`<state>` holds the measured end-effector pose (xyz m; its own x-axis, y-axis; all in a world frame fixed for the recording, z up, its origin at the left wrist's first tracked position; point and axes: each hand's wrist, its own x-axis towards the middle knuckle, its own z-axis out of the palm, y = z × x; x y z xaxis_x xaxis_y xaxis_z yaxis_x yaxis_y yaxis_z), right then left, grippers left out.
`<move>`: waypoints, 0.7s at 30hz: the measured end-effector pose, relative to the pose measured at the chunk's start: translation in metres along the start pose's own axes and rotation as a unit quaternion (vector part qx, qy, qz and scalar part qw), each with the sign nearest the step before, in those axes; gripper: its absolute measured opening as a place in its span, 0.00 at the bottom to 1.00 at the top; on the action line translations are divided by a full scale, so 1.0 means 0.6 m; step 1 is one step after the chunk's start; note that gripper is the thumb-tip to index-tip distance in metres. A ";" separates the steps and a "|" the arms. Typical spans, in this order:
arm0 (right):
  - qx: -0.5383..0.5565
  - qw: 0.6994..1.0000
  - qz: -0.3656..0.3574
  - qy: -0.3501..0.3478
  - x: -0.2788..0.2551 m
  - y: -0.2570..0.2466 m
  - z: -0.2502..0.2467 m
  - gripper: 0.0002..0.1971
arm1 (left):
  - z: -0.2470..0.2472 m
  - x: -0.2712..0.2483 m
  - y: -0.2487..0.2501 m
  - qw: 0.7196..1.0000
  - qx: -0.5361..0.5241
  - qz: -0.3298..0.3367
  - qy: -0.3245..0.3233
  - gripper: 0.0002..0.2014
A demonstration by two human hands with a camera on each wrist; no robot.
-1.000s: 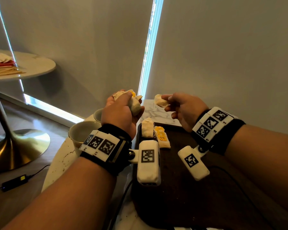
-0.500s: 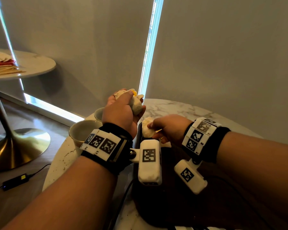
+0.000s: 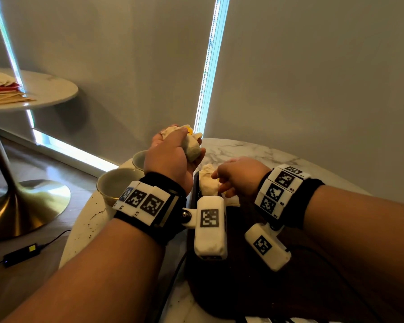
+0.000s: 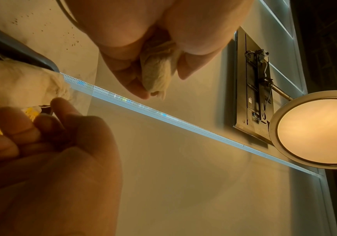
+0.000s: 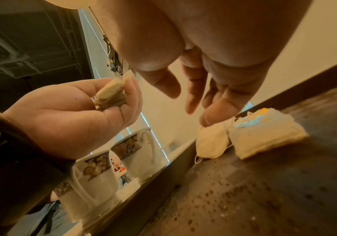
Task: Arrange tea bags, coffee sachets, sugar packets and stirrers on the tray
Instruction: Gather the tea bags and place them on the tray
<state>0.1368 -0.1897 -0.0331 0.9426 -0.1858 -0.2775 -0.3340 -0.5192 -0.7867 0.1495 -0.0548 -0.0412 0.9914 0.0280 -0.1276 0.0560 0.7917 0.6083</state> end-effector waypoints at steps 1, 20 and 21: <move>0.011 1.000 0.005 -0.012 -0.004 0.000 0.001 0.13 | 0.000 -0.001 0.000 1.000 -0.004 -0.003 -0.001 0.09; 0.063 0.998 -0.013 -0.013 0.007 -0.006 0.008 0.10 | 0.002 -0.014 -0.004 0.997 -0.035 -0.042 -0.049 0.24; 0.054 0.998 -0.036 0.004 0.010 -0.008 0.001 0.09 | 0.002 -0.012 -0.006 0.998 -0.023 -0.041 -0.052 0.24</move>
<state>0.1438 -0.1879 -0.0316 0.9637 -0.1592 -0.2143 -0.2635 -0.4383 -0.8593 0.1425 -0.0584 -0.0415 0.9907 -0.1004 -0.0916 0.1347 0.8157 0.5626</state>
